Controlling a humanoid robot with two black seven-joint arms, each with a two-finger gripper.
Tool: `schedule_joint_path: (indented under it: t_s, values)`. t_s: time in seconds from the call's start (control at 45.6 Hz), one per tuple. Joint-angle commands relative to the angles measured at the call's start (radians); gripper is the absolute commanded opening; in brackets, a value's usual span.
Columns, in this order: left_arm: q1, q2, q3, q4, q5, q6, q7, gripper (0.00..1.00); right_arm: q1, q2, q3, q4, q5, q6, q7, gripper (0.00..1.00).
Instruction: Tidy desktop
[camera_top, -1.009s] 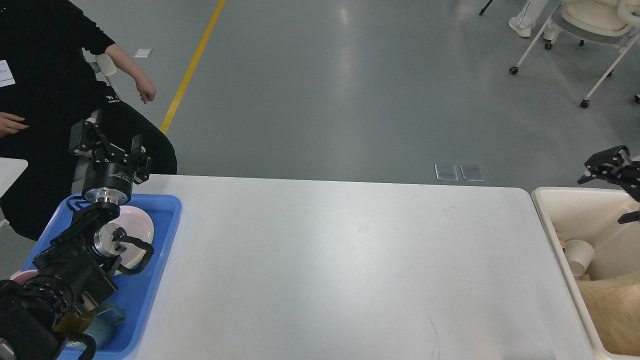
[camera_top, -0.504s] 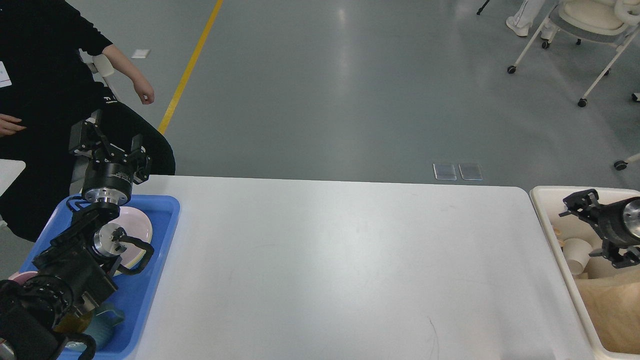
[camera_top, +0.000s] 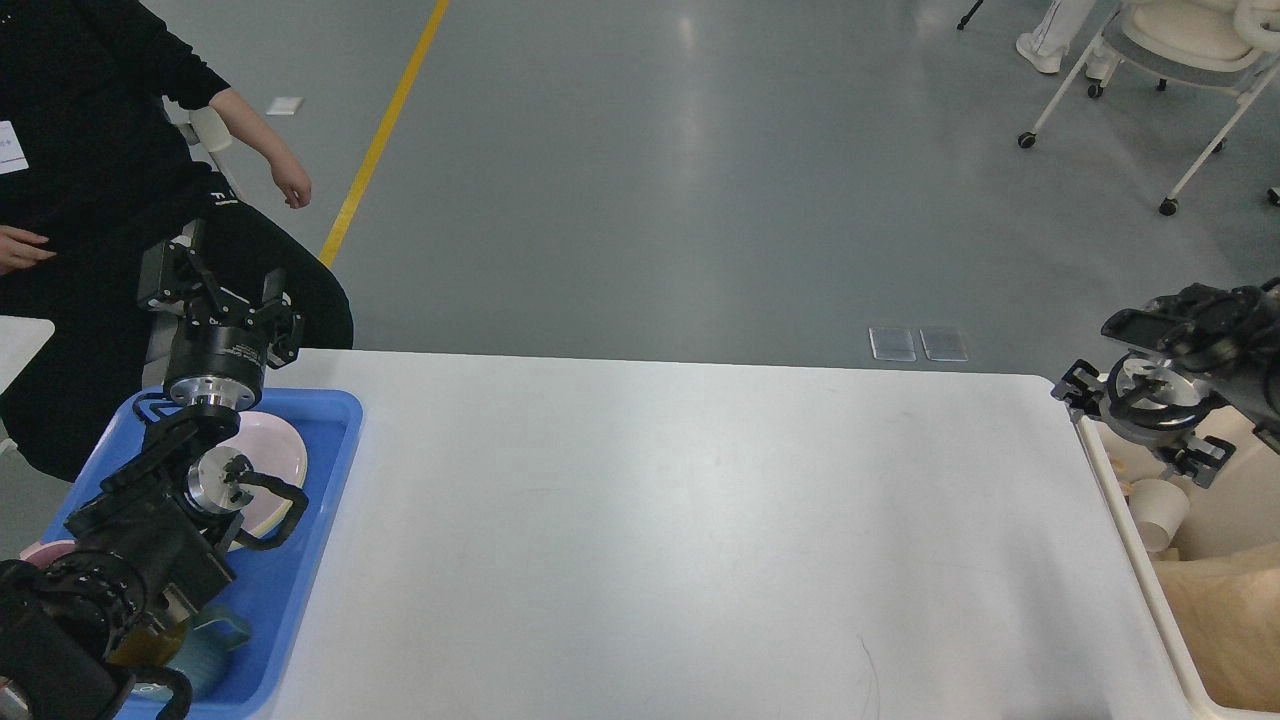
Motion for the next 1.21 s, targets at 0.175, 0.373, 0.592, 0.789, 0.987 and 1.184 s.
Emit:
schedule_joint_path:
  t_s: [0.175, 0.373, 0.592, 0.789, 0.987, 1.184]
  values:
    - [0.000, 0.000, 0.000, 0.000, 0.001, 0.000, 0.000, 0.96, 0.193, -0.014, -0.007, 0.193, -0.006, 0.251, 0.003, 1.00]
    - [0.000, 0.000, 0.000, 0.000, -0.001, 0.000, 0.000, 0.96, 0.229, -0.070, 0.001, 0.232, 0.005, 0.241, 0.000, 0.98]
    - [-0.002, 0.000, 0.000, 0.000, 0.001, 0.000, 0.000, 0.96, 0.210, -0.182, 0.000, 0.249, 0.059, 0.190, -0.006, 0.97]
    - [0.000, 0.000, 0.000, 0.000, 0.001, 0.000, 0.000, 0.96, 0.161, -0.290, 0.013, 0.252, 0.168, 0.173, -0.009, 0.96]
    - [0.000, 0.000, 0.000, 0.000, -0.001, 0.000, 0.000, 0.96, 0.124, -0.411, 0.061, 0.309, 0.182, 0.190, -0.003, 1.00]
    - [-0.002, 0.000, 0.000, 0.000, -0.001, 0.000, 0.000, 0.96, 0.083, -0.463, 0.070, 0.364, 0.171, 0.215, -0.002, 1.00]
